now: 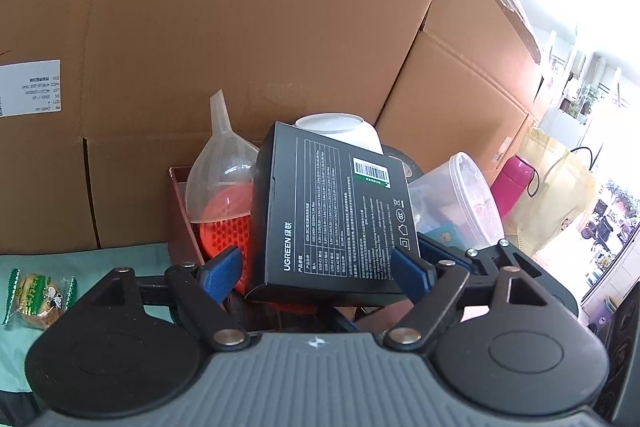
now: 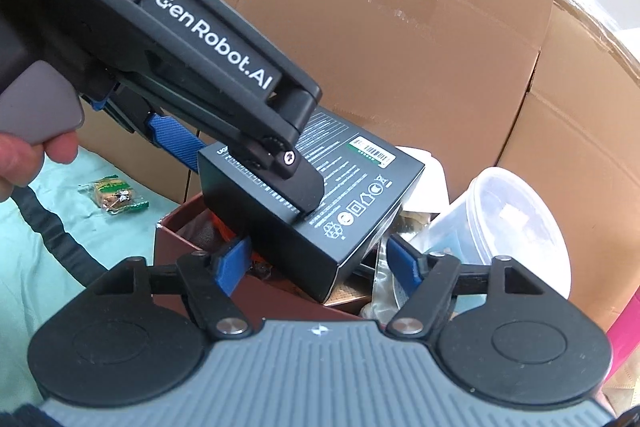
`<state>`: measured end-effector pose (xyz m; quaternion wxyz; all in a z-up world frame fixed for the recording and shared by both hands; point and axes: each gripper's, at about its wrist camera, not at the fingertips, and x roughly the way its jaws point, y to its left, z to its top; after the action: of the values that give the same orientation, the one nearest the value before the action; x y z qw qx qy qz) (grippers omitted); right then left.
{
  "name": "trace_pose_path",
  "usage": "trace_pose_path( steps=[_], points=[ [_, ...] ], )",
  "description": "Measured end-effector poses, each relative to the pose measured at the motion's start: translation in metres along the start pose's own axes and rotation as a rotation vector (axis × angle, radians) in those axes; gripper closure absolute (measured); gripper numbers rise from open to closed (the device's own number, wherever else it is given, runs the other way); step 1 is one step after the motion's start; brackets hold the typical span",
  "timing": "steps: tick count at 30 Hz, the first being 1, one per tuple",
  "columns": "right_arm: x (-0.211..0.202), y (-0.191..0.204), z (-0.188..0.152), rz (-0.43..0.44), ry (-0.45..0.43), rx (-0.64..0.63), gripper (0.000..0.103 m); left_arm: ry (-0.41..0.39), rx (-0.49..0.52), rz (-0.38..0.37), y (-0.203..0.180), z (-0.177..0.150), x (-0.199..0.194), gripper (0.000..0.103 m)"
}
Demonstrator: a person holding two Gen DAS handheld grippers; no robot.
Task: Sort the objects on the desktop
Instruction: 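Carry the black box with the left gripper into the maroon box, then open the left gripper to release the black box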
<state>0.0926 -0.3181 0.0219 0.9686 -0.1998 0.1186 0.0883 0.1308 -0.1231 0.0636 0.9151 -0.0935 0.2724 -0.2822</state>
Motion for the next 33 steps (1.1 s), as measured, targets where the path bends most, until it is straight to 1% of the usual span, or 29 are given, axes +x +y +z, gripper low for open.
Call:
trace_pose_path(
  steps=[4, 11, 16, 24, 26, 27, 29, 30, 33],
  points=[
    [-0.003, -0.004, -0.001, -0.008, 0.003, 0.011, 0.025, 0.010, 0.000, -0.003, 0.001, -0.002, 0.000, 0.017],
    [-0.023, -0.011, -0.002, -0.006, -0.005, 0.033, 0.025, 0.016, -0.005, 0.000, 0.002, -0.003, 0.001, 0.016],
    [-0.018, -0.011, -0.003, 0.002, 0.003, 0.037, 0.025, 0.019, 0.007, 0.007, 0.000, -0.006, 0.003, 0.016],
    [-0.022, -0.011, -0.003, 0.006, 0.004, 0.056, 0.024, 0.012, 0.004, 0.004, 0.002, -0.006, -0.003, 0.016],
    [-0.023, -0.009, -0.004, 0.006, 0.014, 0.052, 0.024, 0.015, 0.001, 0.005, 0.004, -0.008, -0.005, 0.013],
    [-0.023, -0.008, -0.004, 0.007, 0.020, 0.053, 0.023, 0.017, -0.002, 0.003, 0.004, -0.009, -0.006, 0.011],
    [-0.025, -0.003, -0.004, 0.008, 0.025, 0.060, 0.017, 0.022, -0.017, -0.004, 0.007, -0.013, -0.012, 0.003],
    [-0.028, -0.001, -0.003, 0.009, 0.025, 0.064, 0.011, 0.025, -0.026, -0.013, 0.009, -0.015, -0.017, 0.001],
    [-0.038, 0.010, -0.003, 0.030, 0.024, 0.068, 0.010, 0.050, -0.043, -0.033, 0.017, -0.023, -0.029, 0.001]
  ],
)
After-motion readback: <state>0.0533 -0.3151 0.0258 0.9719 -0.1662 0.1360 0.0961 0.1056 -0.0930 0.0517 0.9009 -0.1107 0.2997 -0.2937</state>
